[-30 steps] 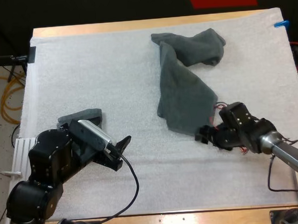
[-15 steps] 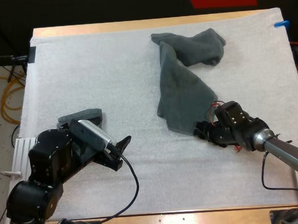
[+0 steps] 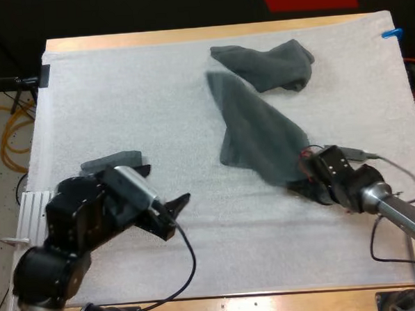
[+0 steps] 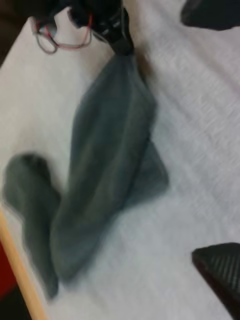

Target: Pick towel from pile fold and stack

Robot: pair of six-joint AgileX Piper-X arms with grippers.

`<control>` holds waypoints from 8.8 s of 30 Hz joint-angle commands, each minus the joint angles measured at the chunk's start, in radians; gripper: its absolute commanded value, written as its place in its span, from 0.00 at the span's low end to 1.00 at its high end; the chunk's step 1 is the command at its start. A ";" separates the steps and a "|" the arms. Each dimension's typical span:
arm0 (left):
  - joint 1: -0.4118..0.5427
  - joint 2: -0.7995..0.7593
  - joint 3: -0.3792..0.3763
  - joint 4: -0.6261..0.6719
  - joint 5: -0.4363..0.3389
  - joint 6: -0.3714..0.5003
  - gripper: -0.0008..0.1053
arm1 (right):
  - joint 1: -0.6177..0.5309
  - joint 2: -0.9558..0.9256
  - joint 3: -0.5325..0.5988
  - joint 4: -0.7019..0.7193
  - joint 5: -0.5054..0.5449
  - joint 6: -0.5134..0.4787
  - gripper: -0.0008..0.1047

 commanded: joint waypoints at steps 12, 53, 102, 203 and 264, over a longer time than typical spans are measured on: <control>-0.208 0.427 -0.005 -0.231 -0.088 -0.029 0.79 | -0.004 -0.198 -0.002 0.171 0.240 -0.116 0.01; -0.263 1.244 -0.447 -0.075 -0.360 0.117 0.10 | -0.004 -0.199 -0.002 0.183 0.233 -0.123 0.01; -0.487 0.128 -0.284 0.325 -0.272 -0.356 0.01 | -0.002 -0.768 -0.362 0.703 -0.437 -0.087 0.01; 0.168 -0.102 0.053 0.177 -0.003 -0.072 0.70 | 0.083 -0.483 0.466 -0.450 -0.436 0.642 0.90; 0.049 0.782 0.263 -0.328 0.218 -0.303 0.29 | 0.083 -0.410 0.463 -0.379 -0.434 0.410 0.01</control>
